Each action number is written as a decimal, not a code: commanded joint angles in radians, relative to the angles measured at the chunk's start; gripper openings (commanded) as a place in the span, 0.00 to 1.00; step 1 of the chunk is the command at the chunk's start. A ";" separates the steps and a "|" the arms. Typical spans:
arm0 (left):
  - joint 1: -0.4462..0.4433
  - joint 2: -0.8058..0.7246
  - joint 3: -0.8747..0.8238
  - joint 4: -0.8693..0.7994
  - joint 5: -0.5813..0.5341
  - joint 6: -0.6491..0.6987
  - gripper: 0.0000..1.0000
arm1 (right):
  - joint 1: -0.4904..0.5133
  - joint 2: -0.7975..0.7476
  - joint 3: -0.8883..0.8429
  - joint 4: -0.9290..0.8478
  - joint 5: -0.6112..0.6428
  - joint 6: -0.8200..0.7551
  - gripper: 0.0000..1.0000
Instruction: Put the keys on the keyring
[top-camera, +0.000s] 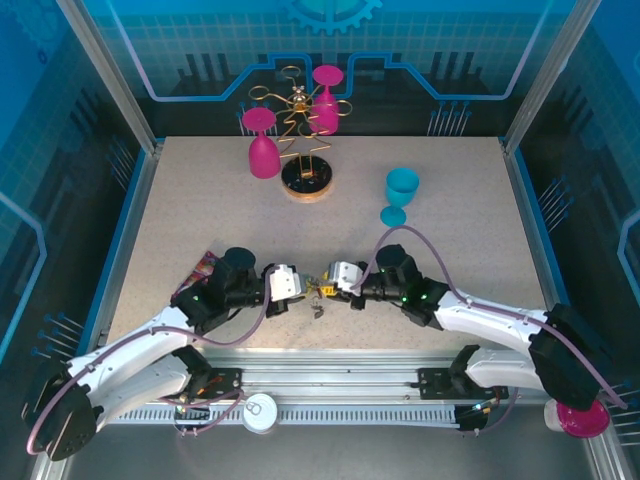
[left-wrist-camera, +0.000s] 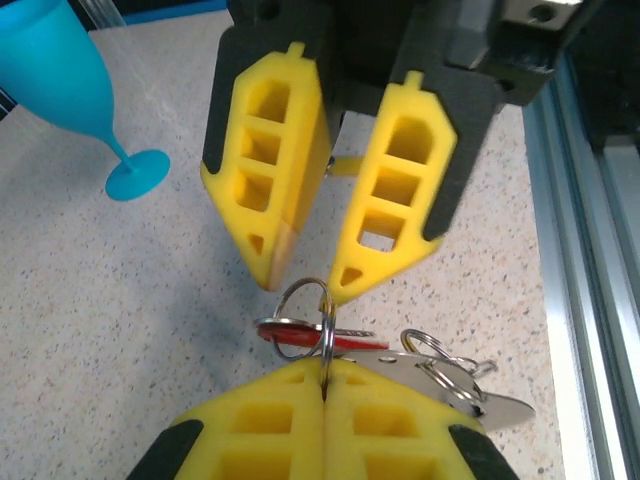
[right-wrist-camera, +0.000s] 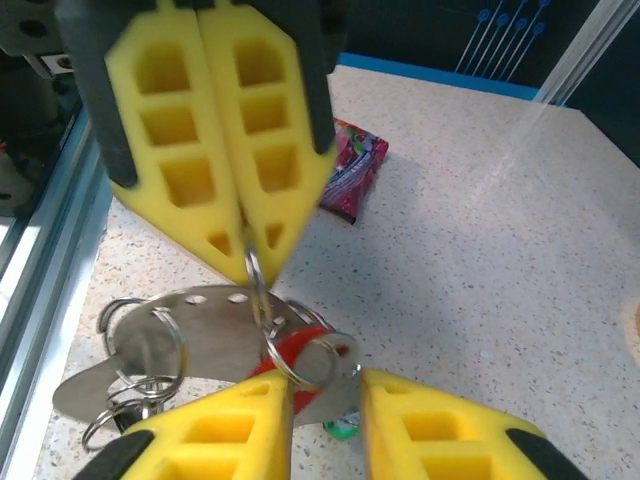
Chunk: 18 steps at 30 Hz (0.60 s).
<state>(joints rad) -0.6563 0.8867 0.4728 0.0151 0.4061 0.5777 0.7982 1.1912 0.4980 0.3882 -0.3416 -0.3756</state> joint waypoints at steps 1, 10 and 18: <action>0.007 -0.011 -0.035 0.136 0.082 -0.059 0.00 | -0.016 -0.003 -0.043 0.174 -0.114 0.076 0.27; 0.011 0.004 -0.063 0.201 0.105 -0.110 0.00 | -0.017 0.035 -0.074 0.295 -0.174 0.125 0.31; 0.013 0.006 -0.056 0.213 0.136 -0.134 0.00 | -0.015 0.067 -0.061 0.300 -0.188 0.113 0.10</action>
<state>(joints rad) -0.6472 0.8928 0.4160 0.1699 0.4736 0.4671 0.7887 1.2461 0.4381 0.6415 -0.5060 -0.2676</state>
